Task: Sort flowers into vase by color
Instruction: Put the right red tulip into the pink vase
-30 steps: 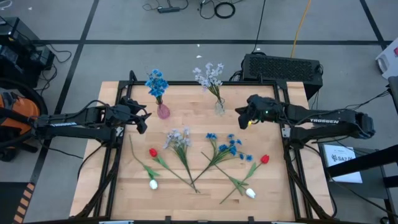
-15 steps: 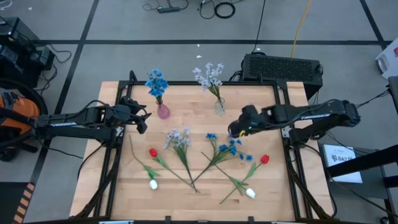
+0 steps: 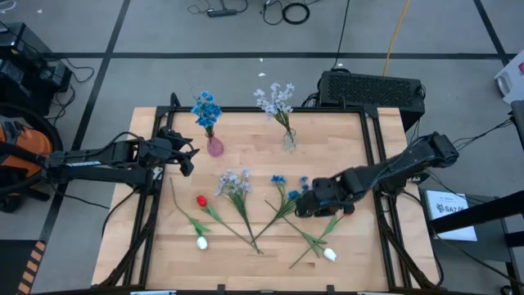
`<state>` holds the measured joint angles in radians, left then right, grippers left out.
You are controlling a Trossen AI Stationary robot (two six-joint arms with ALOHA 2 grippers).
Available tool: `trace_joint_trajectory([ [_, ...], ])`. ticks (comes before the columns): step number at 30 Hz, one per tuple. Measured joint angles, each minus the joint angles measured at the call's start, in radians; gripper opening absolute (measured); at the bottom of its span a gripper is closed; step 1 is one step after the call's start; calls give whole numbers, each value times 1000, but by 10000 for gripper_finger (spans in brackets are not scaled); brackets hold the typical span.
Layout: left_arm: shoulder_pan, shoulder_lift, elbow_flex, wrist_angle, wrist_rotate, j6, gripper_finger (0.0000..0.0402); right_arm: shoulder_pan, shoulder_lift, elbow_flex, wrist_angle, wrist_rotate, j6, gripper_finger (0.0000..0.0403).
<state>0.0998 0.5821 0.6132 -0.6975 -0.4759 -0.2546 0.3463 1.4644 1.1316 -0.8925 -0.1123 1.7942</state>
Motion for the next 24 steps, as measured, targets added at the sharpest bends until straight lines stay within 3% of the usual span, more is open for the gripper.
trace_joint_trajectory([
  [8, 0, 0, 0, 0, 0, 0, 217, 79, 78, 0, 149, -24, 40, 0],
  [24, 0, 0, 0, 0, 0, 0, 217, 88, 178, 0, 164, -16, -37, 0],
])
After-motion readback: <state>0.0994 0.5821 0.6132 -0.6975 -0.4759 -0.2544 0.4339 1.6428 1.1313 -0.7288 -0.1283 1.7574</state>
